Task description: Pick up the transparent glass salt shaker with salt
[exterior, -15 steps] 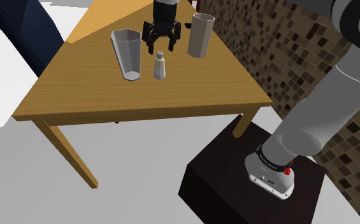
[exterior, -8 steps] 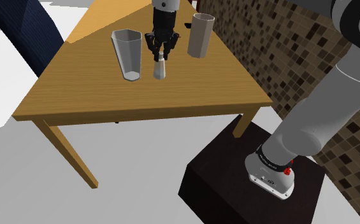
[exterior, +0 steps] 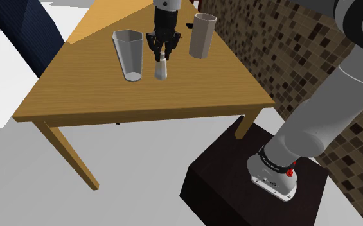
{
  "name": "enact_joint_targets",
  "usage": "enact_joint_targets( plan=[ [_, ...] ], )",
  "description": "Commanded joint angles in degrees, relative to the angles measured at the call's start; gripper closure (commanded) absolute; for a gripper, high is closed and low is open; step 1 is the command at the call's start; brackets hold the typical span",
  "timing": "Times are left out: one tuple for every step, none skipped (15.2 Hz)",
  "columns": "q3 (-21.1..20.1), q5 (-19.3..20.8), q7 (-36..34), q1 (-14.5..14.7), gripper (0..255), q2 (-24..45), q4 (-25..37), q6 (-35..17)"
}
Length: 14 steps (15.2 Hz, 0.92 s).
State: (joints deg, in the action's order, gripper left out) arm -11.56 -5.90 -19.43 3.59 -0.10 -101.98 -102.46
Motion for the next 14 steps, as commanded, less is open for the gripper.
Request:
enact_joint_targets(
  plan=[
    [0.0, 0.0, -0.1, 0.0, 255, 0.1, 1.2, 1.1],
    [0.0, 0.1, -0.2, 0.0, 255, 0.1, 2.0, 1.9],
    [0.0, 0.1, -0.3, 0.0, 255, 0.2, 2.8, 2.7],
    [0.0, 0.1, -0.3, 0.0, 255, 0.2, 3.7, 3.5],
    [0.0, 0.1, -0.4, 0.0, 255, 0.3, 4.5, 4.2],
    [0.0, 0.2, -0.5, 0.0, 255, 0.4, 5.4, 5.0],
    [0.0, 0.2, -0.6, 0.0, 255, 0.5, 6.3, 5.8],
    [0.0, 0.2, -0.7, 0.0, 255, 0.6, 7.2, 6.6],
    [0.0, 0.3, -0.7, 0.0, 255, 0.7, 8.1, 7.4],
    [0.0, 0.3, -0.8, 0.0, 255, 0.9, 9.1, 8.2],
    [0.0, 0.3, -0.9, 0.0, 255, 1.0, 10.0, 9.0],
    [0.0, 0.4, -1.0, 0.0, 255, 1.2, 11.0, 9.8],
    [0.0, 0.4, -1.1, 0.0, 255, 1.4, 12.1, 10.7],
    [0.0, 0.5, -1.2, 0.0, 255, 1.6, 13.1, 11.5]
  ],
)
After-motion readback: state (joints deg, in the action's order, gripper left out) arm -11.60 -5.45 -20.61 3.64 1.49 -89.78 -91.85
